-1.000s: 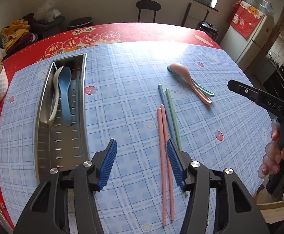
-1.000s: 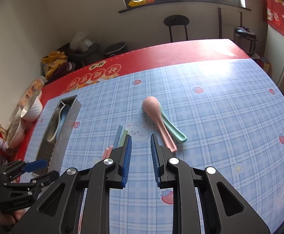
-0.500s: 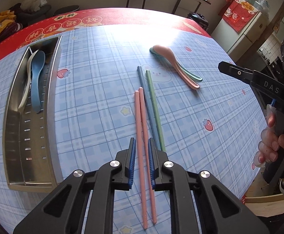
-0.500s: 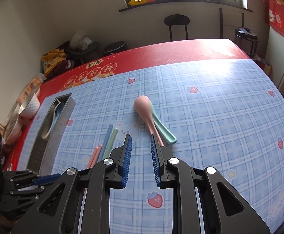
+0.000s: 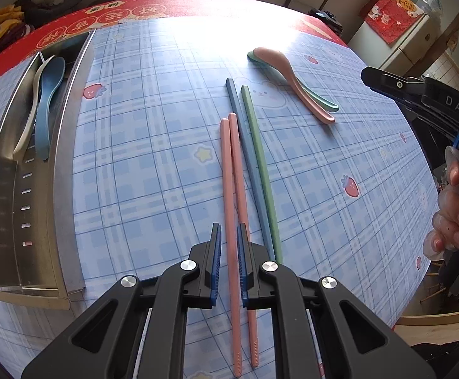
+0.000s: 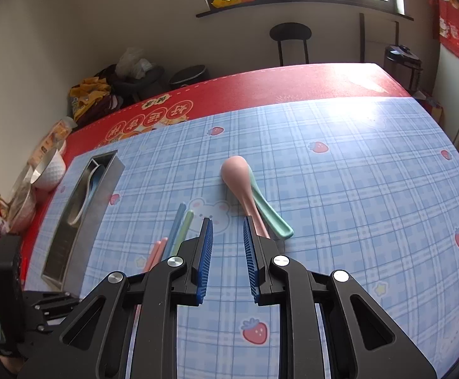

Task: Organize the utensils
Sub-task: 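Grasp a pink chopstick with the left gripper while the right moves to the pink spoon, then grasp the pink spoon with the right gripper while the left holds the pink chopstick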

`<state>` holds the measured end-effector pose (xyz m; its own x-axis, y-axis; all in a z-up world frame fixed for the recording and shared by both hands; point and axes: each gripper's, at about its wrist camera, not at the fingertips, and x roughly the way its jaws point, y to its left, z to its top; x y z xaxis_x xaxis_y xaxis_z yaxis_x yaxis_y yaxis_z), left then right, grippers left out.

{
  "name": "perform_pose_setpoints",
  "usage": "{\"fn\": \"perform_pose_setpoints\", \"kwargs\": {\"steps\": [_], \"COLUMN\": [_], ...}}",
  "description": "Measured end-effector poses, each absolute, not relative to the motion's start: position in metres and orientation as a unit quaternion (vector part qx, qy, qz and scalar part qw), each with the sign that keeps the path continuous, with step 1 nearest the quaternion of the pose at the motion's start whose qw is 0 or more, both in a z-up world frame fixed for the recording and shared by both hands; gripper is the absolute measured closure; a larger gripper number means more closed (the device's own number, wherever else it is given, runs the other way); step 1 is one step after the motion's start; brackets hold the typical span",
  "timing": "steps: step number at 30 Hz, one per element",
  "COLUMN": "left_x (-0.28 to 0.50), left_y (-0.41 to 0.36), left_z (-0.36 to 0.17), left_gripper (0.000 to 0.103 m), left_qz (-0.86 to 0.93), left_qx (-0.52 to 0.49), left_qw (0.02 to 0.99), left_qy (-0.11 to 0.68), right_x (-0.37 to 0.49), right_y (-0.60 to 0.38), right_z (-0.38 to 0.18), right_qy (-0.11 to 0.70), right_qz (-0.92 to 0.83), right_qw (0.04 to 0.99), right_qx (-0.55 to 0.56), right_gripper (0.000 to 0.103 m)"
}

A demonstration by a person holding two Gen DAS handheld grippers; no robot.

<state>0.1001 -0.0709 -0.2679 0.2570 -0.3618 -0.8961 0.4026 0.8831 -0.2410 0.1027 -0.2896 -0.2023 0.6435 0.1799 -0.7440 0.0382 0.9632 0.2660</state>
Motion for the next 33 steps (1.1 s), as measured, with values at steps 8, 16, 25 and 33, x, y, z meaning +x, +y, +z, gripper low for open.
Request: {"fn": "perform_pose_setpoints", "kwargs": {"steps": [8,16,25,33], "left_x": [0.104,0.113,0.116,0.121], "left_y": [-0.077,-0.080,-0.065,-0.052], "left_z": [-0.276,-0.277,-0.247,-0.217], "left_gripper": [0.093,0.096,0.097,0.097], "left_qz": [-0.233,-0.237,-0.235,-0.252], "left_qx": [0.030,0.036,-0.002,-0.036], "left_qw": [0.799,0.801,0.829,0.839], "left_qy": [0.554,0.548,0.508,0.482], "right_x": [0.101,0.105,0.126,0.159], "right_y": [-0.295,-0.306,-0.302,-0.289], "right_z": [-0.202,-0.212,-0.234,-0.260], "right_qy": [0.419,0.429,0.452,0.475], "right_qz": [0.034,0.018,0.039,0.053], "right_qw": [0.899,0.895,0.887,0.876], "right_qx": [0.124,0.117,0.086,0.073], "right_gripper": [0.082,0.082,0.082,0.082]}}
